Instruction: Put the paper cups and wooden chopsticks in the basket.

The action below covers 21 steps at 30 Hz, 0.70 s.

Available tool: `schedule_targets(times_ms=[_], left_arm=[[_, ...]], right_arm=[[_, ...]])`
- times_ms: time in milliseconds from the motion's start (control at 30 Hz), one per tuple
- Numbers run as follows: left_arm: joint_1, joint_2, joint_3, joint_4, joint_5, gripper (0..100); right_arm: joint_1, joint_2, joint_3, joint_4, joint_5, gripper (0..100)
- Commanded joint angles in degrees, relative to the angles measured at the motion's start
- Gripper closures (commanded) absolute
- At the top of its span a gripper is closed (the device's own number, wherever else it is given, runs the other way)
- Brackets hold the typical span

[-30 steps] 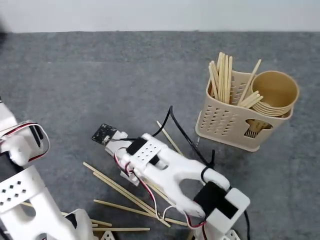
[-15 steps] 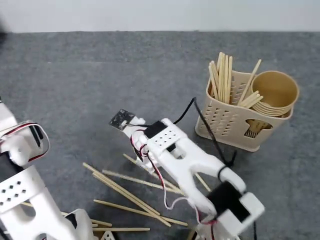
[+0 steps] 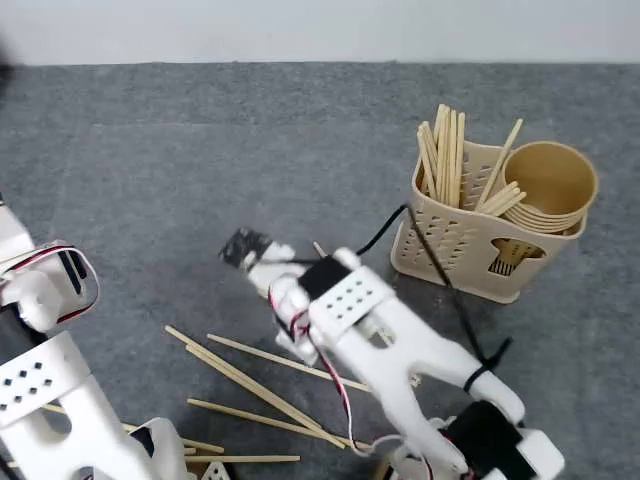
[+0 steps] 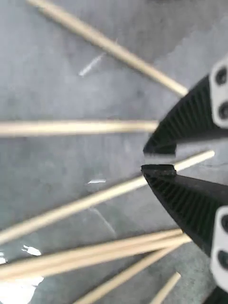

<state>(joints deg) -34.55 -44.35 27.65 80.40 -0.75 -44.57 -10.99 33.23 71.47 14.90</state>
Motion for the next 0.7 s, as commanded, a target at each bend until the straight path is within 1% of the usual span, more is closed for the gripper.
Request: schedule_targets(times_ms=[0, 67, 200, 367, 433, 667], left_arm=[[-0.2, -1.8, -0.6, 0.3, -0.5, 86], [-0.2, -1.8, -0.6, 0.3, -0.5, 86], [-0.2, -1.8, -0.6, 0.2, -0.5, 86], [-0.2, -1.8, -0.6, 0.1, -0.5, 86], [-0.2, -1.8, -0.5, 0.1, -0.5, 86], [-0.2, -1.8, -0.5, 0.2, -0.5, 86]], right_arm=[[-3.3, -2.9, 4.0, -3.9, 0.0, 77.1], [-4.1, -2.8, 6.9, -7.5, -0.2, 72.7], [-3.9, -2.5, 9.6, -13.1, -2.5, 69.3], [-3.9, -2.4, 11.0, -14.1, -2.8, 58.6], [-3.7, -2.1, 11.1, -14.1, -2.8, 55.6], [-4.1, 5.4, 10.4, -15.3, -2.9, 55.5]])
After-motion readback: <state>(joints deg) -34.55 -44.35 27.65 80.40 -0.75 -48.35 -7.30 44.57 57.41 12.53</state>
